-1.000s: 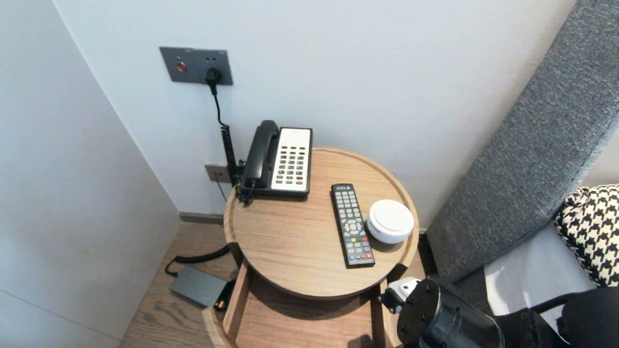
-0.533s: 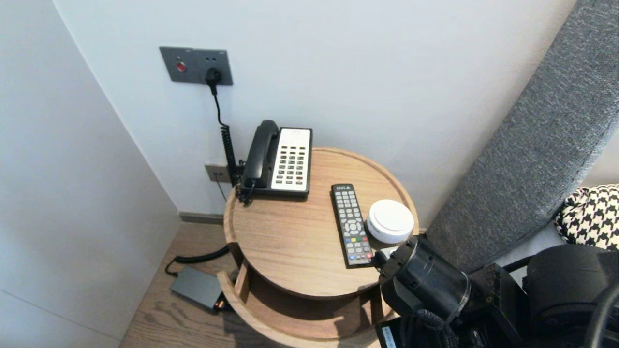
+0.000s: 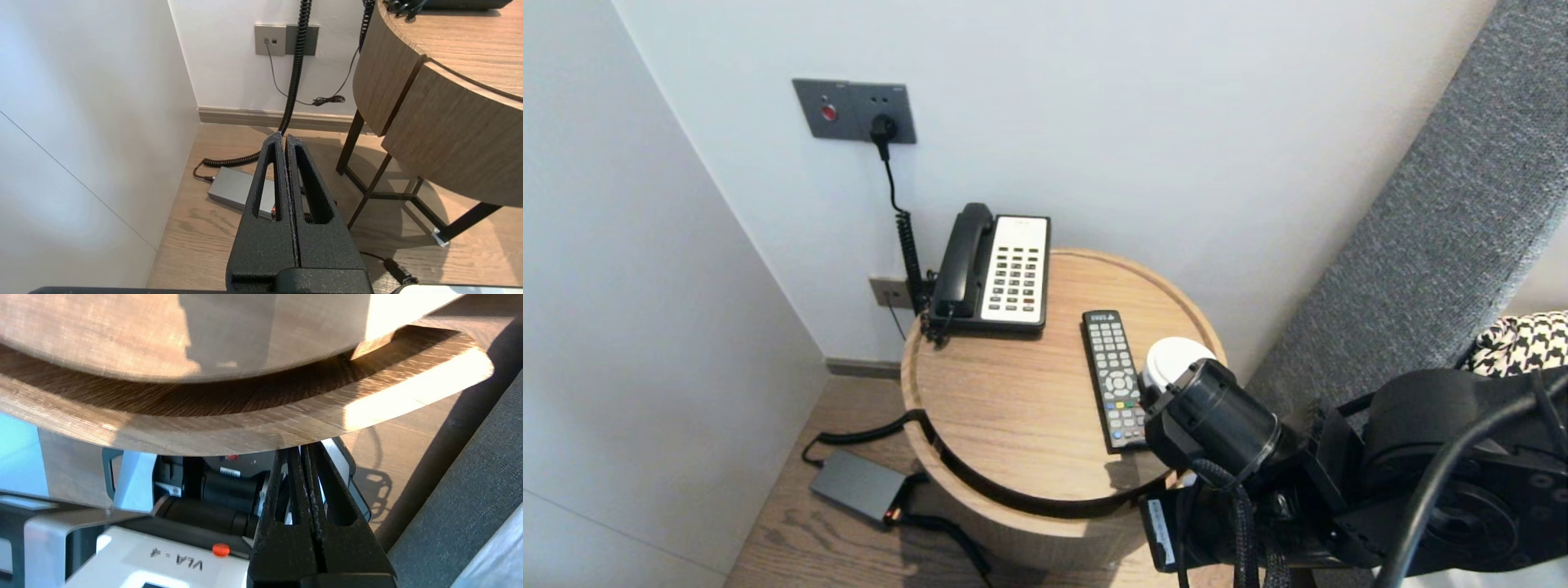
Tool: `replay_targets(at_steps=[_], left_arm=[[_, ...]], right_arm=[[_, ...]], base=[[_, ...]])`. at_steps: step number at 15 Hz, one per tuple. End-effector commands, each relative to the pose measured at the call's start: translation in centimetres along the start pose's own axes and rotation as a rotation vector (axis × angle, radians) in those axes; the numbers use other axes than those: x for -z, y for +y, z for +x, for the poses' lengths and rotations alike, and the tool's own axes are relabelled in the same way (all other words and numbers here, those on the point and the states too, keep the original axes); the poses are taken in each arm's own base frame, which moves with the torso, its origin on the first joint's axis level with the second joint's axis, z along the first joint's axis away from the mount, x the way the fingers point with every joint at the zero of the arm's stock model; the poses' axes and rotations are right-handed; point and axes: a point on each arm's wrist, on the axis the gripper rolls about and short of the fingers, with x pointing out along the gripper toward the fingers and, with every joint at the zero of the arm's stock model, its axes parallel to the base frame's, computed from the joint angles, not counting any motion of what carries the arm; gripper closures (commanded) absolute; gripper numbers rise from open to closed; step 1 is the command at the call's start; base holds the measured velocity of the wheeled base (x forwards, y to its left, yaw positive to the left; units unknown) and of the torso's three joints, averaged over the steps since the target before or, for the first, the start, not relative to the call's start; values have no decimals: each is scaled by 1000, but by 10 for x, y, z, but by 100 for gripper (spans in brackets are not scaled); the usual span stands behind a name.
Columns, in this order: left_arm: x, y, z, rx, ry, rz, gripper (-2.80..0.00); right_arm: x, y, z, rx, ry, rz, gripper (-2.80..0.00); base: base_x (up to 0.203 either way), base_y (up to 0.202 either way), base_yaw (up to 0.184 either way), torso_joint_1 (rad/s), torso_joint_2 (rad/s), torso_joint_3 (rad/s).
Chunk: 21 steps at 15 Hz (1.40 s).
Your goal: Close the nightstand drawer
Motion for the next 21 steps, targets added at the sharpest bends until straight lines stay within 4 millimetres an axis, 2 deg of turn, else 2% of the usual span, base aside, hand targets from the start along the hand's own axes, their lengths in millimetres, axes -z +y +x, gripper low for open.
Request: replay_targets(at_steps=[1,8,12,18,21], left_arm=[[3,0,1,1,11,0,0],[3,0,1,0,11,0,0],[3,0,1,0,11,0,0],[3,0,1,0,9,0,0],[3,0,1,0,11,0,0]], right_arm=[[-4,-2,3,10,-4,17,0],[-16,-6,5,17,-25,52,0],[-16,-6,6,20,-25,55,0],[-7,-9,5,32,-4,49,0],[3,-18,-4,38,2,47,0]], base=[[0,0,0,0,0,0],[0,0,0,0,0,0],[0,0,0,0,0,0],[0,0,0,0,0,0],[0,0,0,0,0,0]])
